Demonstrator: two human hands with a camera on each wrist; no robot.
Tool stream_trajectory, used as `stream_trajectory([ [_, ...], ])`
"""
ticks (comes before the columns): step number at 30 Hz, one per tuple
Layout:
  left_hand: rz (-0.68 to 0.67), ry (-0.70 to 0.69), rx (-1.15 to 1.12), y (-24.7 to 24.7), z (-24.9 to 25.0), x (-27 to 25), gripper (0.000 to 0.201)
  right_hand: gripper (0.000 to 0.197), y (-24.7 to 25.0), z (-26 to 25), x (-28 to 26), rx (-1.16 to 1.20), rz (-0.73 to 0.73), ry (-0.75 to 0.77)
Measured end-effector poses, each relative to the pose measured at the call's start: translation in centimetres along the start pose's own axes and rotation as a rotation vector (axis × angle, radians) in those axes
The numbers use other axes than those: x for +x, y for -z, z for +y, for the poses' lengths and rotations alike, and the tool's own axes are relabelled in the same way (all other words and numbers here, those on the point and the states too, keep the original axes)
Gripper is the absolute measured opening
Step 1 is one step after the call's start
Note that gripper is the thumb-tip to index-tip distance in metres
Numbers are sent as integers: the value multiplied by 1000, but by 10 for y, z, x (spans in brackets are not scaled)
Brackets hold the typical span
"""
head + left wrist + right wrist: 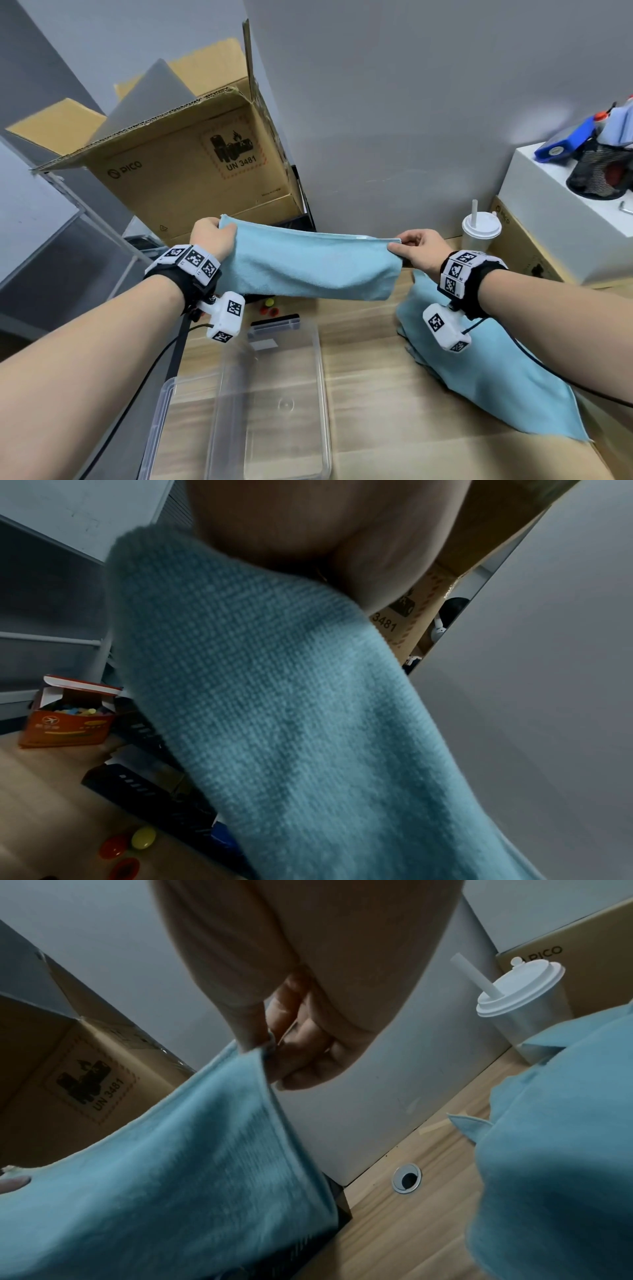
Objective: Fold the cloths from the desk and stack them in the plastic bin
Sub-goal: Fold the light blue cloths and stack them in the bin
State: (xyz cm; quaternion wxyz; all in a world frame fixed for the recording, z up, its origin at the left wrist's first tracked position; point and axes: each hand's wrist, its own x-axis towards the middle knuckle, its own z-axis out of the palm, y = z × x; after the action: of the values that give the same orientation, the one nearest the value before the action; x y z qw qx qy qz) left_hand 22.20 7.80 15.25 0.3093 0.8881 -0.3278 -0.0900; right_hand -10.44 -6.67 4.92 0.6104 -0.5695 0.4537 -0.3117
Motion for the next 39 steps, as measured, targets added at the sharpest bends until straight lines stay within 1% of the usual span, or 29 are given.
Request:
stream_trajectory([
  [6,-32,-13,-42,-1,1,-4,43,18,0,-7,-5,138,12,-81],
  [9,-35,-16,-60,0,0,-6,43,18,0,-6,-5,220,108,-83],
  [12,-35,-29,-61,-2,0,-10,44,19,0,-3,-2,235,199,-102],
  [14,-32,-53,-62,-4,2,-15,43,10,-2,1,2,157,229,-98],
  [15,-30,-73,-61,-6,3,-17,42,9,-3,3,3,87,256,-73],
  [17,-43,-104,-58,-8,4,-19,38,22,-3,5,5,-43,294,-27],
  [19,-80,-124,-52,-9,6,-22,36,30,-3,5,3,-128,323,9],
  [21,-129,-97,-68,-9,8,-24,34,38,-2,3,1,-194,357,29],
  [22,-167,-61,-87,-10,9,-25,32,41,-3,0,0,-215,373,38],
  [25,-311,19,-162,-15,19,-32,15,40,-12,-7,-2,-248,425,63],
  [27,-410,56,-248,-22,31,-41,15,37,-25,-16,-3,-255,416,32],
  [28,-457,59,-279,-25,40,-48,14,37,-34,-22,-4,-258,386,11],
  [30,-561,48,-303,-34,58,-62,10,37,-52,-33,-7,-200,280,-6],
  [32,-647,29,-295,-44,77,-76,10,31,-70,-42,-11,-66,180,-13],
  [34,-666,8,-293,-55,90,-83,11,20,-86,-46,-13,-28,135,-20],
  [35,-653,-7,-293,-59,94,-84,10,17,-91,-48,-12,-27,130,-15],
  [39,-572,-40,-292,-67,101,-86,6,20,-92,-51,-10,-42,150,7],
])
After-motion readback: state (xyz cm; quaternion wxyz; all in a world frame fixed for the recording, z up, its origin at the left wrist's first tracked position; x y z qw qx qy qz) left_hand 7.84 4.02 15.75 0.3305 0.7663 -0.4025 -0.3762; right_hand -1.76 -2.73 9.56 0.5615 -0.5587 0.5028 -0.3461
